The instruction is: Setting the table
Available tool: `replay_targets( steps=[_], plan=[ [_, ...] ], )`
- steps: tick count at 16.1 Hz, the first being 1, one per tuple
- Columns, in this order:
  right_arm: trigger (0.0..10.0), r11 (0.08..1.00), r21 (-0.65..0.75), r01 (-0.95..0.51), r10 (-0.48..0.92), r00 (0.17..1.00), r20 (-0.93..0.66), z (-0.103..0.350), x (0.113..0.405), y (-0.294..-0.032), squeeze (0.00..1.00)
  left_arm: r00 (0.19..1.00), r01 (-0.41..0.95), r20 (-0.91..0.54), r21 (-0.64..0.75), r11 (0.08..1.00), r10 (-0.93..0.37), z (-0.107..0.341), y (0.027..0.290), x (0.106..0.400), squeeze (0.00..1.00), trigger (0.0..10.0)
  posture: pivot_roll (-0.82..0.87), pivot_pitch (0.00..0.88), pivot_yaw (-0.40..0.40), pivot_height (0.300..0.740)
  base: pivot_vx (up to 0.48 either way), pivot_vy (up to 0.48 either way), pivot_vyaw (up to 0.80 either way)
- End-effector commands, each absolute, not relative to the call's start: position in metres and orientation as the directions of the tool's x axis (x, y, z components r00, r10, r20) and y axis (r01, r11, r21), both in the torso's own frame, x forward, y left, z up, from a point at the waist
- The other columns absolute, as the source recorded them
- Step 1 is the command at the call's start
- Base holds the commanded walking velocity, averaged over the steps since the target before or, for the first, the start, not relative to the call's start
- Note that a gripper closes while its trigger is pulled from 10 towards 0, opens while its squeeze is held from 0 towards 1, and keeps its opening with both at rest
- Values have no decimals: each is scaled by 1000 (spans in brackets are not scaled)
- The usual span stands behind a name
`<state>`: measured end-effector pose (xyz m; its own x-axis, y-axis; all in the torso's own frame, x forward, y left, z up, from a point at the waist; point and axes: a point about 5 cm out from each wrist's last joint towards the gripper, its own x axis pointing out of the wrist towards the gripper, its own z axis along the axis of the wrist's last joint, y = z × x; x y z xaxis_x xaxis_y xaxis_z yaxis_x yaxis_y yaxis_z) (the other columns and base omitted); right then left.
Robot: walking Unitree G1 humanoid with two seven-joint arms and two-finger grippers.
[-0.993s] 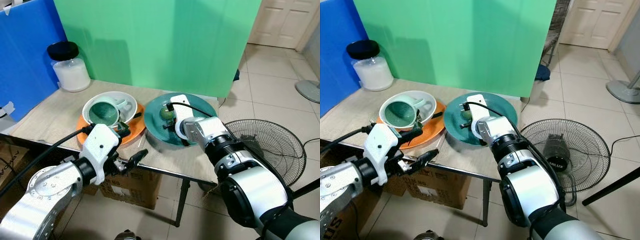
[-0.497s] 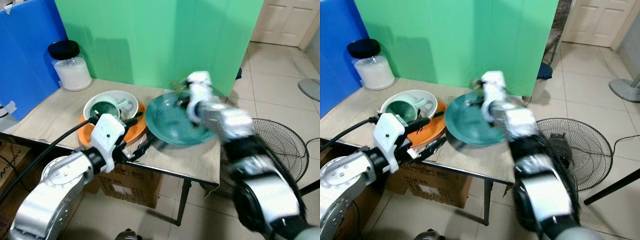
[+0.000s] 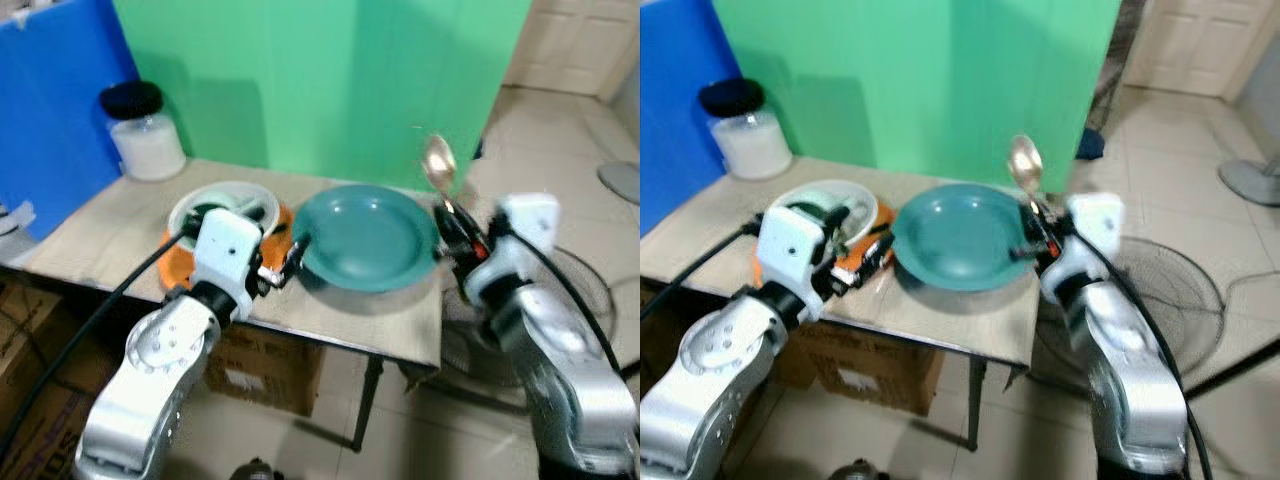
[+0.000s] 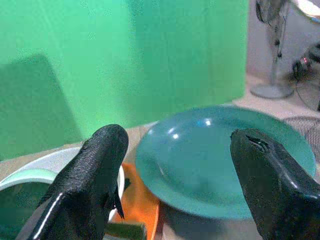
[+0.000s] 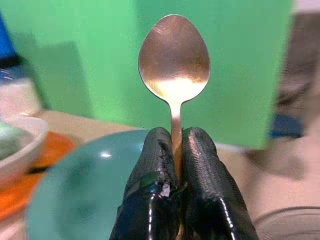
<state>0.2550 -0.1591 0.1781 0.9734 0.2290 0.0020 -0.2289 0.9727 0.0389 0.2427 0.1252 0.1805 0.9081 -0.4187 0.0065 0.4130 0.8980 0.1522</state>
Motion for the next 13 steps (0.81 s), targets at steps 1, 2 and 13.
replay_targets(
  steps=[1, 2, 13],
  plan=[
    [10000, 980, 18, -199, 198, 979, 45, 186, 252, -157, 0, 928, 362, 28, 165, 917, -371, 183, 130, 243, 0, 10000, 114, 0, 16, 740, 0, 0, 0],
    [10000, 987, 33, -160, 159, 987, 32, 184, 251, -159, 0, 935, 345, 22, 163, 924, -353, 180, 131, 244, 0, 10000, 110, 0, 19, 740, 0, 0, -800],
    [10000, 994, 107, -6, 13, 998, -67, 172, 237, -170, 0, 954, 297, -6, 182, 938, -300, 170, 135, 244, 0, 10000, 98, 0, 21, 740, 0, 0, -800]
  ],
)
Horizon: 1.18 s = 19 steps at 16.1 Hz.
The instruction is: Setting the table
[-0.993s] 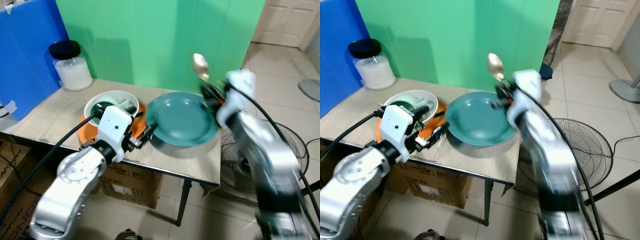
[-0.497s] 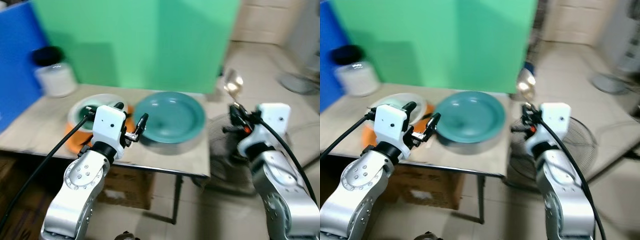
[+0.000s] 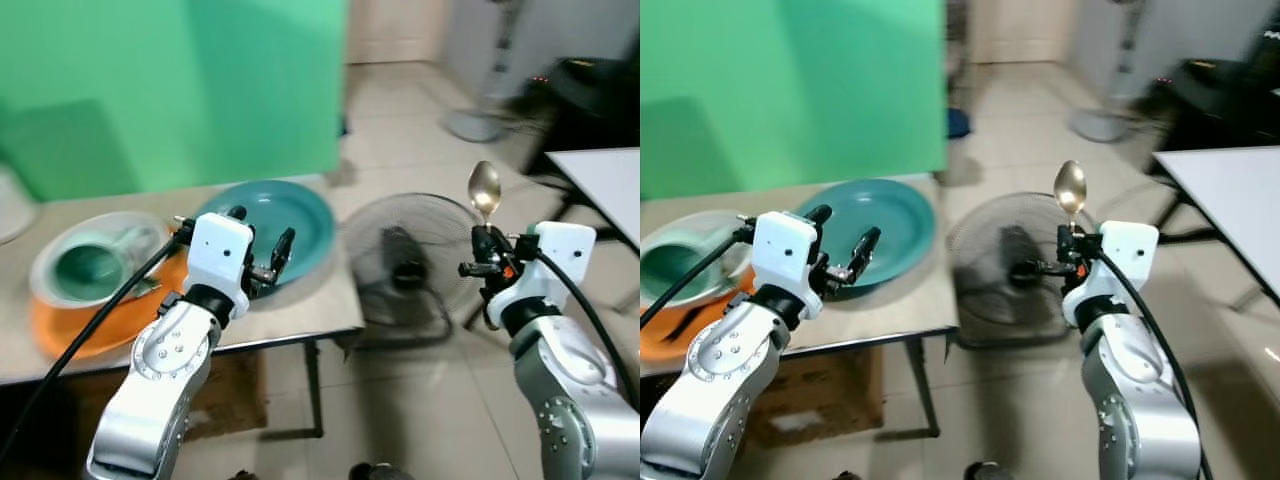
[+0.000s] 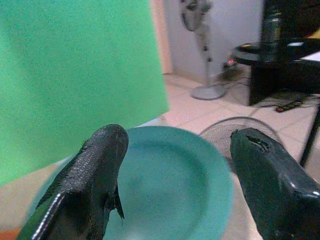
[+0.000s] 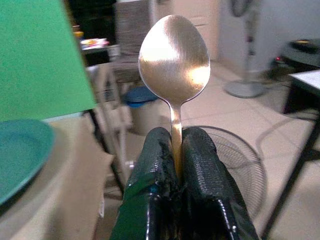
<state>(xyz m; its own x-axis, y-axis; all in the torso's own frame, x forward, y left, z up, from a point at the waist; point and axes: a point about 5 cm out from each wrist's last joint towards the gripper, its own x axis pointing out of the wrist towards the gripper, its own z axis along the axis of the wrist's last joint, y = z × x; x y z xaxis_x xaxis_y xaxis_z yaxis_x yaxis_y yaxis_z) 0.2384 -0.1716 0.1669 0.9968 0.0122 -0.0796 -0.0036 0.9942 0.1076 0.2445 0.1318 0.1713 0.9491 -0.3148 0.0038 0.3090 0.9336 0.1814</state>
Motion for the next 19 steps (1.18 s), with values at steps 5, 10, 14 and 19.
replay_targets(
  steps=[5, 10, 14, 19],
  plan=[
    [10000, 995, 92, 49, -40, 994, -97, 173, 242, -167, 0, 970, 234, 27, 179, 955, -243, 173, 140, 247, 0, 10000, 84, 0, 21, 740, 0, 0, -800],
    [10000, 997, 73, 2, 5, 995, -103, 176, 244, -159, 0, 972, 225, 32, 158, 962, -233, 173, 142, 245, 0, 10000, 91, 0, 8, 740, 0, 0, -480],
    [10000, 997, 76, 5, 4, 993, -118, 175, 246, -156, 0, 971, 236, 19, 128, 963, -240, 172, 145, 246, 0, 10000, 95, 0, 8, 740, 0, 0, -400],
    [10000, 997, 62, 41, -34, 993, -117, 174, 248, -158, 0, 971, 235, 11, 123, 964, -238, 172, 149, 247, 0, 10000, 94, 0, 15, 740, 305, 0, 0]
  ],
)
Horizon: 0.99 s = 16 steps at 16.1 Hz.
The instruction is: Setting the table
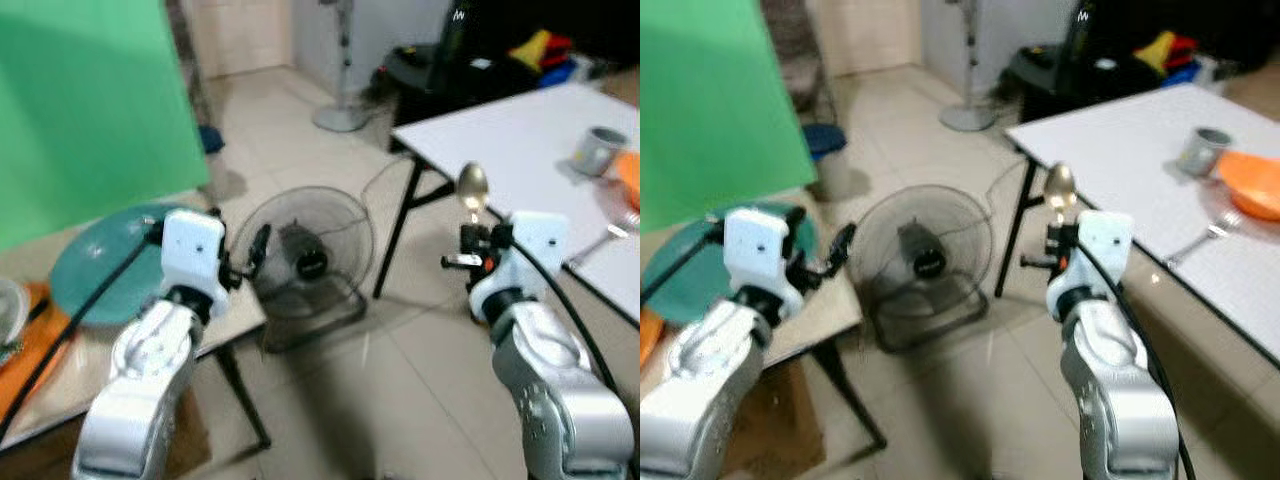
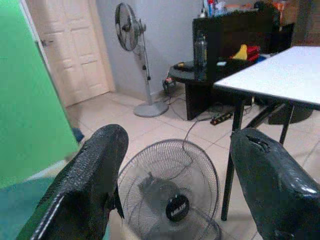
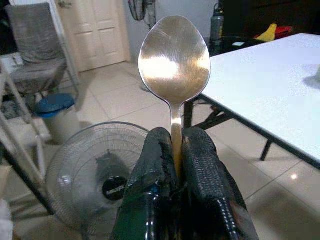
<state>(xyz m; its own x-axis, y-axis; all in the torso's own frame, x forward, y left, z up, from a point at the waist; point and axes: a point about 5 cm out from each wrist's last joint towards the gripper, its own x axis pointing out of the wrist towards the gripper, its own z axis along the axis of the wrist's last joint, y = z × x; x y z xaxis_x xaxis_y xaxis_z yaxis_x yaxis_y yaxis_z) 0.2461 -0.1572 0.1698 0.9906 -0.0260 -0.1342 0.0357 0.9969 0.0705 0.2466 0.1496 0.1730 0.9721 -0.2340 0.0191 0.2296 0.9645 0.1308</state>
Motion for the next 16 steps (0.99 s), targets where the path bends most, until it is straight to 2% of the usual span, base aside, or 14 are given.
replay_targets(
  steps=[1, 3, 5, 8, 11, 16],
  plan=[
    [10000, 997, 63, 40, -33, 992, -118, 174, 248, -158, 0, 971, 236, 11, 124, 964, -239, 172, 150, 247, 0, 10000, 94, 0, 16, 740, 334, 0, 0],
    [10000, 997, 59, 40, -32, 992, -124, 174, 248, -158, 0, 970, 238, 11, 125, 963, -241, 173, 150, 248, 0, 10000, 92, 0, 17, 740, 337, 0, 0],
    [10000, 998, 57, 38, -31, 992, -123, 174, 249, -157, 0, 969, 243, 12, 123, 962, -247, 173, 150, 249, 0, 10000, 91, 0, 18, 740, 337, 0, -800],
    [10000, 998, 57, 40, -33, 992, -120, 174, 250, -157, 0, 968, 246, 13, 126, 961, -249, 173, 151, 250, 0, 10000, 92, 0, 17, 740, 331, 0, 0],
    [10000, 997, 56, 44, -37, 993, -114, 175, 250, -157, 0, 967, 251, 16, 136, 959, -255, 175, 153, 252, 0, 10000, 93, 0, 18, 740, 333, 0, -698],
    [10000, 998, 51, 30, -25, 995, -100, 177, 251, -156, 0, 966, 253, 17, 142, 957, -258, 175, 155, 254, 0, 10000, 89, 0, 20, 740, 335, 0, 0]
  ],
)
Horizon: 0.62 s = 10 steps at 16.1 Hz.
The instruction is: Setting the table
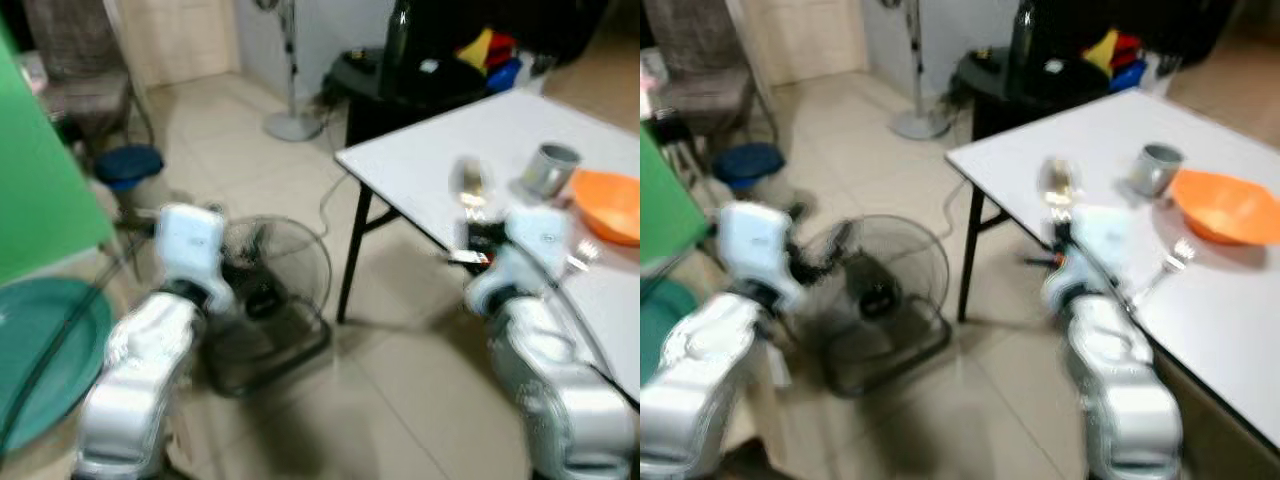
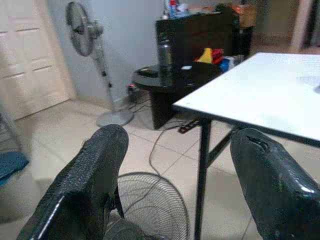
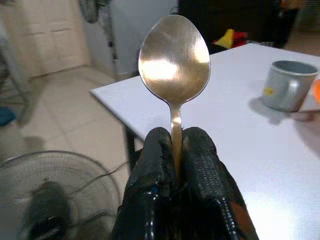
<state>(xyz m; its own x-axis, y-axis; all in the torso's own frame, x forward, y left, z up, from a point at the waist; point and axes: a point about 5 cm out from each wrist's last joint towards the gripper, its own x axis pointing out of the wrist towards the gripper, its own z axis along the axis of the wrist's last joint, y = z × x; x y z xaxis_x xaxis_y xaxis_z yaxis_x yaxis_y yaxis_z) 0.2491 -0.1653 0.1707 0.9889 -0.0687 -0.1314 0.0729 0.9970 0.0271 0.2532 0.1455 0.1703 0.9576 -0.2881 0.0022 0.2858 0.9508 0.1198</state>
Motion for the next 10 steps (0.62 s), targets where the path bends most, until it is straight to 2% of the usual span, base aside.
replay_targets(
  steps=[1, 10],
  plan=[
    [10000, 998, 50, 28, -23, 995, -100, 177, 251, -155, 0, 966, 252, 17, 142, 957, -257, 175, 155, 254, 0, 10000, 89, 0, 19, 740, 330, 0, 0],
    [10000, 999, 49, 11, -6, 995, -103, 176, 251, -152, 0, 965, 256, 16, 146, 956, -261, 175, 159, 253, 0, 10000, 92, 0, 22, 740, 335, 0, 0]
  ],
)
